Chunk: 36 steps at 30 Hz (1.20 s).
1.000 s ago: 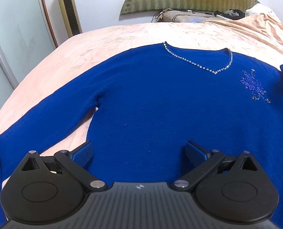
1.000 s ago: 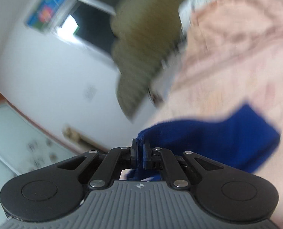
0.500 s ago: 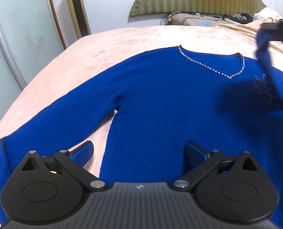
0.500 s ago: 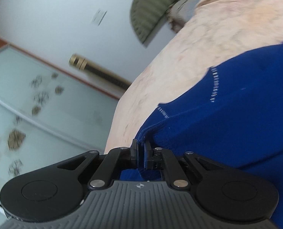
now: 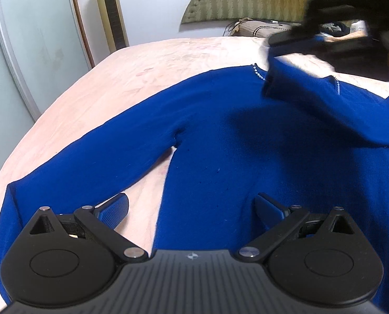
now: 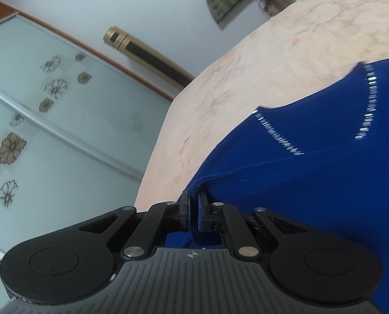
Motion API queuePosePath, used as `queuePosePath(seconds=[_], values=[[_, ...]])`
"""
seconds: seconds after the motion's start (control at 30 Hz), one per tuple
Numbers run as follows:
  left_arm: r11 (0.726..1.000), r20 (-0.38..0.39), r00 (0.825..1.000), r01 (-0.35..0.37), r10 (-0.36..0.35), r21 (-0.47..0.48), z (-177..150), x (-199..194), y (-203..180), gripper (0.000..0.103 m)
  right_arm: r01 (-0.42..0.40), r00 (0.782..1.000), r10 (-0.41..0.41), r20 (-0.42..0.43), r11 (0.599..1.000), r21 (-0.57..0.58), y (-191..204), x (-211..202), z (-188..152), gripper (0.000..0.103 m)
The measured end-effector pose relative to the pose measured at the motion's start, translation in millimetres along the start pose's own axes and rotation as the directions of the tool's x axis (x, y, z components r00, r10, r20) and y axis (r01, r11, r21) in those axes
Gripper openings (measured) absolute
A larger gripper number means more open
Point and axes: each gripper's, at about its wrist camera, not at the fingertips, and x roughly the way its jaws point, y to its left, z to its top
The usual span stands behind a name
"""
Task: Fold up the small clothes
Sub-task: 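Carry the sleeve across the sweater body with the right gripper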
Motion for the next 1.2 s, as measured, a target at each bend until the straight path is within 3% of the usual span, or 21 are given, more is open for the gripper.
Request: queuePosePath(seconds=[0.17, 0.3, 0.43, 0.53, 0.6, 0.63, 0.67, 0.8, 0.83, 0.87, 0.9, 0.93, 1.0, 1.03, 1.07, 1.2], values=[[1.000, 0.004, 1.000, -0.007, 0.007, 0.009, -3, -3, 2, 0.103, -0.017, 0.999, 0.017, -0.041, 1.000, -0.018, 14, 36, 1, 0.010], [1.000, 0.000, 1.000, -0.014, 0.014, 0.008, -3, -2, 7, 0.103, 0.027, 0.998, -0.031, -0.049, 0.996, -0.085, 26, 56, -2, 0.010], [0.999, 0.008, 0.999, -0.034, 0.034, 0.000, -4, -4, 14, 0.103, 0.090, 0.995, -0.097, -0.025, 0.976, -0.199, 29, 44, -7, 0.036], [0.999, 0.002, 1.000, -0.027, 0.027, -0.020, -3, -1, 19, 0.103, 0.201, 0.979, -0.202, 0.033, 0.918, -0.343, 28, 21, -14, 0.040], [0.999, -0.004, 1.000, -0.019, 0.019, -0.028, -3, 1, 20, 0.103, 0.305, 0.948, -0.308, 0.085, 0.793, -0.527, 36, 10, -31, 0.052], [0.999, -0.006, 1.000, -0.018, 0.018, -0.029, -3, 1, 20, 0.103, 0.336, 0.931, -0.351, 0.104, 0.706, -0.624, 41, 8, -44, 0.062], [0.999, -0.011, 1.000, -0.019, 0.019, -0.028, -3, 3, 19, 0.103, 0.351, 0.916, -0.383, 0.121, 0.615, -0.706, 43, 7, -58, 0.066], [0.999, -0.026, 0.999, -0.024, 0.023, -0.028, -4, 5, 19, 0.103, 0.350, 0.854, -0.476, 0.210, 0.227, -0.909, 46, 22, -114, 0.070], [0.999, -0.028, 0.999, -0.024, 0.023, -0.028, -4, 5, 19, 0.103, 0.342, 0.840, -0.492, 0.230, 0.150, -0.928, 46, 30, -124, 0.070], [0.999, -0.028, 0.999, -0.025, 0.024, -0.028, -5, 4, 20, 0.103, 0.334, 0.830, -0.503, 0.242, 0.101, -0.937, 46, 39, -129, 0.070], [0.999, -0.025, 0.999, -0.028, 0.027, -0.028, -5, 3, 21, 0.103, 0.333, 0.827, -0.502, 0.252, 0.079, -0.939, 45, 46, -132, 0.070], [0.999, -0.023, 0.999, -0.032, 0.031, -0.026, -5, 1, 21, 0.103, 0.343, 0.830, -0.490, 0.266, 0.073, -0.937, 46, 51, -131, 0.066], [0.999, -0.022, 0.999, -0.042, 0.042, -0.026, -5, 2, 24, 0.103, 0.356, 0.834, -0.480, 0.272, 0.092, -0.930, 47, 61, -124, 0.043], [0.998, -0.024, 0.999, -0.047, 0.046, -0.028, -6, 2, 26, 0.103, 0.363, 0.832, -0.487, 0.266, 0.116, -0.924, 46, 66, -118, 0.016], [0.998, -0.027, 0.998, -0.050, 0.049, -0.033, -7, 2, 28, 0.103, 0.368, 0.831, -0.494, 0.255, 0.146, -0.918, 44, 70, -112, 0.005], [0.997, -0.047, 0.998, -0.051, 0.048, -0.062, -9, 6, 34, 0.103, 0.397, 0.848, -0.473, 0.237, 0.274, -0.876, 47, 77, -92, 0.005]])
